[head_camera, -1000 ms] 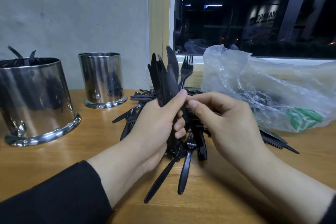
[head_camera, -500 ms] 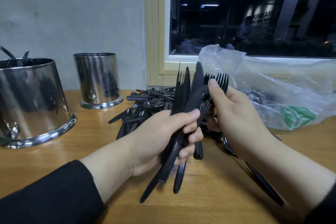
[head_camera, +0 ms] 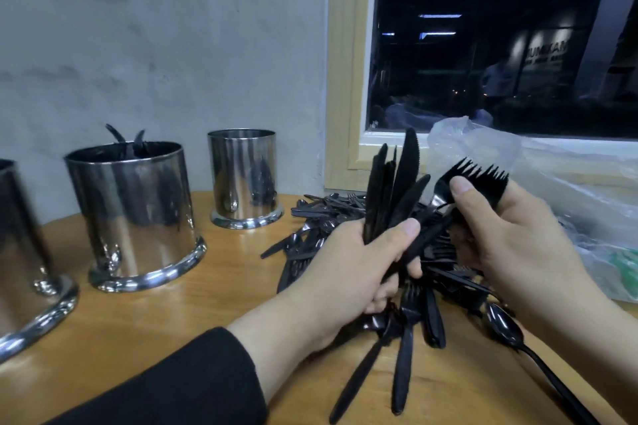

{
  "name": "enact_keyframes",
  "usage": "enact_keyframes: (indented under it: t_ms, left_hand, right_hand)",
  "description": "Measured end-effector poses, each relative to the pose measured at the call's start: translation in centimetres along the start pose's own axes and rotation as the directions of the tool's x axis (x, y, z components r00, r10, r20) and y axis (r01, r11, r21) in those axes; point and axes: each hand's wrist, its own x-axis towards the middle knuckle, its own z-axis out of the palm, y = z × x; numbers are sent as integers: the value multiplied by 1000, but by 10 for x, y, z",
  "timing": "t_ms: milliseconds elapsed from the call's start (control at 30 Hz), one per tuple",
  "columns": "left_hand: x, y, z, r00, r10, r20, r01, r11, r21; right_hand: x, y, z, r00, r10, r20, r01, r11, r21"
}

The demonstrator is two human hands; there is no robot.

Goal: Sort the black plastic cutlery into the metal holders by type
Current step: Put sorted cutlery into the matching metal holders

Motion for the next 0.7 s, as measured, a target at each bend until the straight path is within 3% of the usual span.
enact_keyframes:
  t_ms: [133, 267, 400, 467, 567, 700]
  left_hand:
    - [-2, 7, -19, 999, 23, -41, -25, 999, -41]
    - [-2, 10, -43, 982, 68, -178, -78, 996, -49]
    - [-13, 21, -66, 947, 80, -312, -116, 989, -97]
    - [-24, 27, -83, 896, 86, -435, -140, 986, -94]
    - [-51, 41, -114, 747, 156, -647, -153, 986, 62]
    - [-95, 58, -149, 608, 191, -771, -227, 972, 62]
  right_hand:
    - [23, -15, 16, 997, -62, 51, 67, 992, -102]
    - [47, -29, 45, 991, -95, 95, 110, 980, -167]
    - [58, -49, 76, 979, -172, 113, 183, 979, -94]
    - [62, -62, 92, 973, -207, 98, 210, 977, -20]
    - [68, -91, 116, 965, -254, 62, 247, 964, 102]
    - [86, -128, 165, 940, -330, 91, 316, 938, 143]
